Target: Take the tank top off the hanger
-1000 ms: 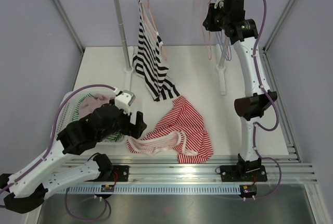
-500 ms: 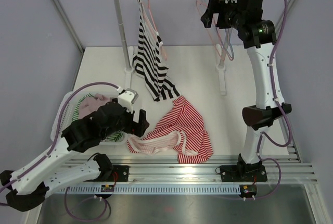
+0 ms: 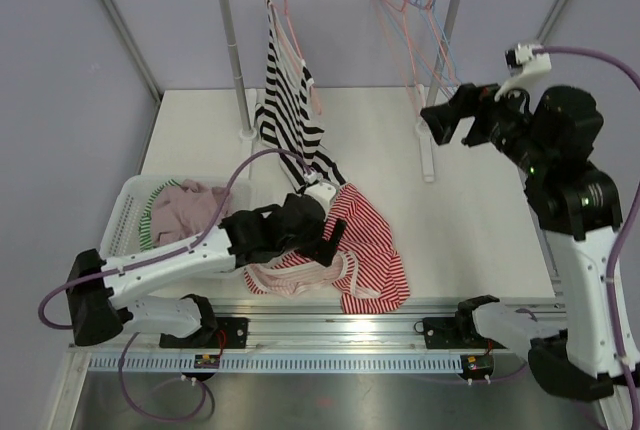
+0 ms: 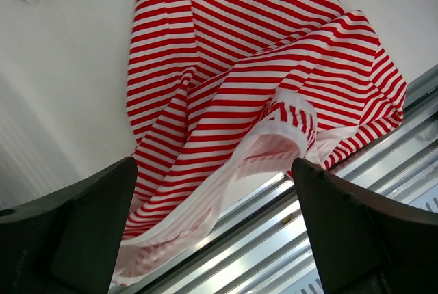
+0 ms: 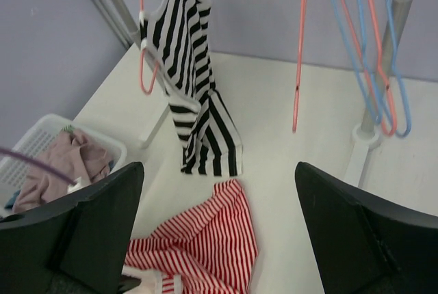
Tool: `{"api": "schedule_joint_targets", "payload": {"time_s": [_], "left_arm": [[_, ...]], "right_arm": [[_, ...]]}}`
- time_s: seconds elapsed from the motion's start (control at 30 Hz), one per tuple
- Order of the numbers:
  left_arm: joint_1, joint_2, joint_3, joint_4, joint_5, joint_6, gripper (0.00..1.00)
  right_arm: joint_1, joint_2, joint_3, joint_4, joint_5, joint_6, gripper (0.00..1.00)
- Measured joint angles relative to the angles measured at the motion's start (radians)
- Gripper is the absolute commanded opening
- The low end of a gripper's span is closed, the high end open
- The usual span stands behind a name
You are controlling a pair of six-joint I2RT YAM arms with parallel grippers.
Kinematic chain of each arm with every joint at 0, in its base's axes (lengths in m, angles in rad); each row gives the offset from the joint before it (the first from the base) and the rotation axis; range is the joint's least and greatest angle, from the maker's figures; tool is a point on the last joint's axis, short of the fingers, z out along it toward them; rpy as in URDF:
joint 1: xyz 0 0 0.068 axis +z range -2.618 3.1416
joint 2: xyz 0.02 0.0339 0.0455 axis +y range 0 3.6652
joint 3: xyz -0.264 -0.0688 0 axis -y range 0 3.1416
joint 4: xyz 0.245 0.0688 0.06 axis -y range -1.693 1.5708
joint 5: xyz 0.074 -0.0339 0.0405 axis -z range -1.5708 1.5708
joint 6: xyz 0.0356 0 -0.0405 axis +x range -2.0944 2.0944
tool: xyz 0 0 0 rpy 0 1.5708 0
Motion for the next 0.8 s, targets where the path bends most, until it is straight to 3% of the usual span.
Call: {"api": "schedule_joint_targets", "payload": {"time_s": [0.1, 0.27, 0.67, 0.77, 0.8], "left_arm": [[-0.03, 0.103, 0.021, 0.051, -0.006, -0.007, 0.99], [-0.047, 0.245, 0.042, 0.134, -0.008, -0.012, 0.99], [-0.068, 0.536, 0.053, 0.297, 0.055, -0.034, 0.99], [-0.084, 0.578, 0.049, 0.332, 0.056, -0.041, 0.76], [-0.09, 0.581, 0.048, 0.346, 0.052, -0.044, 0.59]], "right_arm": [[0.0, -0.158, -0.195, 0.038, -0.032, 0.024, 1.0], [0.0, -0.265, -0.383, 0.065, -0.11, 0.045, 0.99], [0.0, -0.417, -0.545, 0.098, -0.281, 0.074, 0.99], [0.0, -0.437, -0.571, 0.101, -0.298, 0.08, 1.0], [0.0, -0.441, -0.578, 0.101, -0.3, 0.083, 0.99]]}}
